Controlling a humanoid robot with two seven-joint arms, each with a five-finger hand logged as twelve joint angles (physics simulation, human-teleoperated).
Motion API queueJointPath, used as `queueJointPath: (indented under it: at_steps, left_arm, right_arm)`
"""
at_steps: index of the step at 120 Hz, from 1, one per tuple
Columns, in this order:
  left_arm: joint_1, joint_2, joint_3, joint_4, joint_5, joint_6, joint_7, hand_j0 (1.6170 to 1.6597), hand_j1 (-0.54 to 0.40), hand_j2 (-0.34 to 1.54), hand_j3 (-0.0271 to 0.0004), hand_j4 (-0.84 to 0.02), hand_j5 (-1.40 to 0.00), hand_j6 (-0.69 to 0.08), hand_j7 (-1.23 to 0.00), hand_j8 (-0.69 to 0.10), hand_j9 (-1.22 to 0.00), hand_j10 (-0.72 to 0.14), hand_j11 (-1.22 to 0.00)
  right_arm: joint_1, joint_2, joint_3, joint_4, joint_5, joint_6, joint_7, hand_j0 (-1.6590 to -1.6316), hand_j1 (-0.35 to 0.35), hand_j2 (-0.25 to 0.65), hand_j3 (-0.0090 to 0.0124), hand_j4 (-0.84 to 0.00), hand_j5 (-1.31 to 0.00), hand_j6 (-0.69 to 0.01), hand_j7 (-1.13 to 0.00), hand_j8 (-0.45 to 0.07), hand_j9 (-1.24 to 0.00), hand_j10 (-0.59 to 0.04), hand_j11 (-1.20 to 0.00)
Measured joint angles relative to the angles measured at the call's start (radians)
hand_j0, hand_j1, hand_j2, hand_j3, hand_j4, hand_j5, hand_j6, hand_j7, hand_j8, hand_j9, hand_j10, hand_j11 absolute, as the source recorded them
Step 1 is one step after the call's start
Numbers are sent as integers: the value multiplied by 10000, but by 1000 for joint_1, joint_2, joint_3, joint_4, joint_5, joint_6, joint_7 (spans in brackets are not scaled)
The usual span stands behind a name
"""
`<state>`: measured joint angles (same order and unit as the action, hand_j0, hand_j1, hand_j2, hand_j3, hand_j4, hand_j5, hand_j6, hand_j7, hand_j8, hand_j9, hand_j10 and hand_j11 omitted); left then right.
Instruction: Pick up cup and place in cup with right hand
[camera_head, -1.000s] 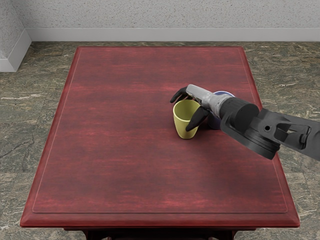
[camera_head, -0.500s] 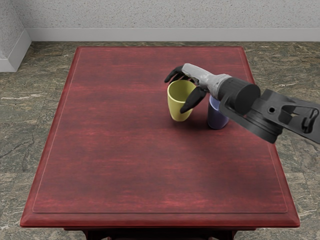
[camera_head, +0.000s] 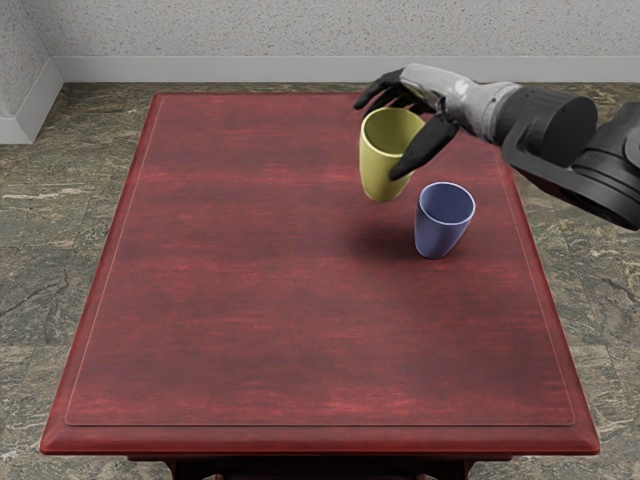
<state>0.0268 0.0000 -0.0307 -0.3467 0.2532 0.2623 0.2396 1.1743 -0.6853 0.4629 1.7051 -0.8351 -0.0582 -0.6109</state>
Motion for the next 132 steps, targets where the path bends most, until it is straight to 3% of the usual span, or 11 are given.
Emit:
queueJointPath:
  at_steps: [16,72,132]
  left_arm:
    - [0,0,0,0,0,0,0,16581,3490,-1,0,0,1,0,0,1,0,1,1]
    - [0,0,0,0,0,0,0,16581,3490,-1,0,0,0,0,0,0,0,0,0]
    - [0,0,0,0,0,0,0,16581,3490,-1,0,0,0,0,0,1,0,1,0]
  right_arm:
    - [7,-41,21,16,29,17,0,-16569,701,187,0,-4017,-5419,-3810,-5332,-3331,-5282,-3669,-5363]
    - [36,-177,28,25,125,102,0,-16574,894,494,0,-4058,-5412,-3786,-5347,-3169,-5398,-3623,-5406]
    - [-49,-202,21,25,119,51,0,-16571,1002,586,0,-4173,-5615,-3656,-5524,-2960,-5627,-3463,-5607]
